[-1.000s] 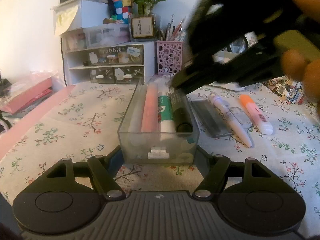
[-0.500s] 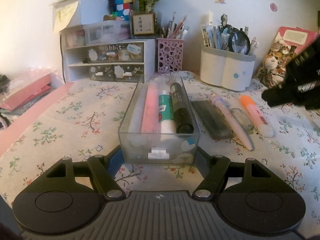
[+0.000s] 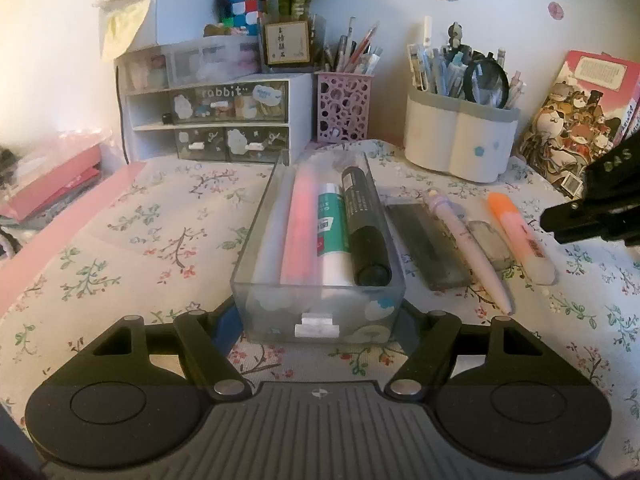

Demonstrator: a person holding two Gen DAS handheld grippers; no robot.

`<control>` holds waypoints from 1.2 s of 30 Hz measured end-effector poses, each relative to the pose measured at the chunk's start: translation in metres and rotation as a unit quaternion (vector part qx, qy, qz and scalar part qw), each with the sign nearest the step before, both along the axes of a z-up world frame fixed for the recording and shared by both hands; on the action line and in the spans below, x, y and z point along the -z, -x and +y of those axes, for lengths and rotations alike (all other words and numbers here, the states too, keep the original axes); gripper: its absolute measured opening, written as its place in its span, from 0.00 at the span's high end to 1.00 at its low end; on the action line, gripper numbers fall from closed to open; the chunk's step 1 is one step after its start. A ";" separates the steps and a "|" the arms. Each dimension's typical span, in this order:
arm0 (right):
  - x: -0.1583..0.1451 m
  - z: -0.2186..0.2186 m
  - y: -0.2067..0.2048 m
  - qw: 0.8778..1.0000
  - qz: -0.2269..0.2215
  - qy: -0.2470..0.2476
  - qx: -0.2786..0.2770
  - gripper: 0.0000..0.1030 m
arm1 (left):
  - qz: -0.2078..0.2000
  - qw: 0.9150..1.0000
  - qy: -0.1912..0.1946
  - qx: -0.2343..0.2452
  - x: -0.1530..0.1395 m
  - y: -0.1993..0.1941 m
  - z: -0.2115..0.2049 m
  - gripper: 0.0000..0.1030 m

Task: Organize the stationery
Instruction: 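Grasp the orange highlighter with the right tool and lift it, then lower the orange highlighter into the clear box and open the right tool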

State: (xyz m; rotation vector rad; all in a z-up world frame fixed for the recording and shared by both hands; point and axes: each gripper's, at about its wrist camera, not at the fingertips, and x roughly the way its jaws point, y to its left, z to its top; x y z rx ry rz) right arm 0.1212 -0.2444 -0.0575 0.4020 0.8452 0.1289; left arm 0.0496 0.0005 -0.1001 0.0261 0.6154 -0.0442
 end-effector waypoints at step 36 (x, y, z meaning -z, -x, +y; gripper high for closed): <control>-0.007 0.035 -0.014 0.999 0.005 -0.037 -0.007 0.75 | -0.011 1.000 -0.002 0.007 0.003 0.004 0.000 0.30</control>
